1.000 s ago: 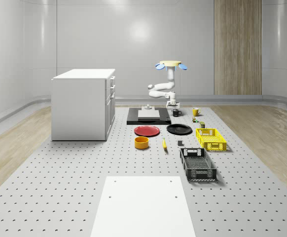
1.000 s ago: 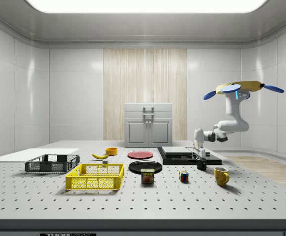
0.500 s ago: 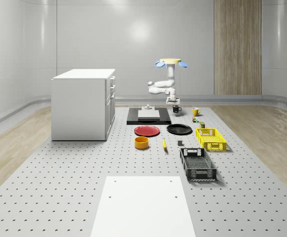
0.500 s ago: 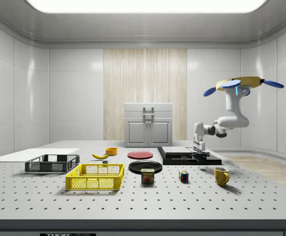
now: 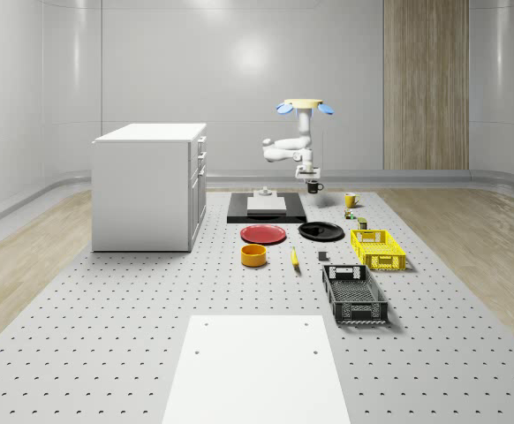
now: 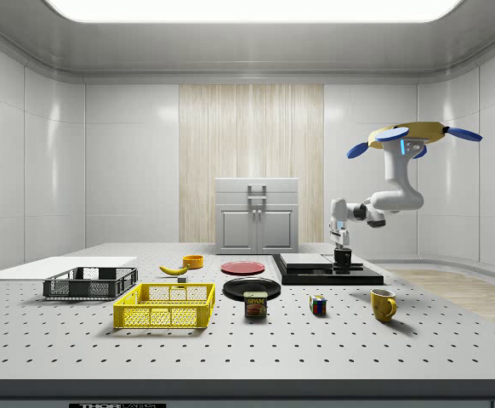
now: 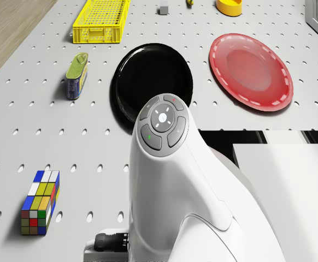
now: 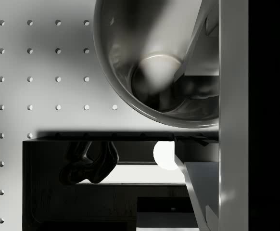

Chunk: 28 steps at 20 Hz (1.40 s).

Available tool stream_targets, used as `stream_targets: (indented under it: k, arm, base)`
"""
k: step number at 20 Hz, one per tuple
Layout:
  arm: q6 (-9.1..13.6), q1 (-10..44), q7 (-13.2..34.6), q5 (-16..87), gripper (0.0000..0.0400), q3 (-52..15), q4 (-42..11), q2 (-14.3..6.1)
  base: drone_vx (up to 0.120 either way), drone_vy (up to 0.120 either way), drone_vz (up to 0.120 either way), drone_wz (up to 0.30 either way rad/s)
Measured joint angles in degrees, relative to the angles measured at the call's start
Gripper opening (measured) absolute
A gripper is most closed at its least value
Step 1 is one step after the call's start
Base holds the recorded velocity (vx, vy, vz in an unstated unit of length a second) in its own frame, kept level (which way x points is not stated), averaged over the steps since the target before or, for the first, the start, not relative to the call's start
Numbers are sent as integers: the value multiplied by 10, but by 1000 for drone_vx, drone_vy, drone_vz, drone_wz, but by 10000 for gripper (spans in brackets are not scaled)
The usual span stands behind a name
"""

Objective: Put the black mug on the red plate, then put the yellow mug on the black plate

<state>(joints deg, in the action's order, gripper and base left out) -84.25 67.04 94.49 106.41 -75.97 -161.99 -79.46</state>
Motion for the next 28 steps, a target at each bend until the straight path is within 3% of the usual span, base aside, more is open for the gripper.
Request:
stream_targets:
  k: [28]
  arm:
    - [-35,10,9,-20,110,-9,2,-39]
  base:
    - [120,-120,7,0]
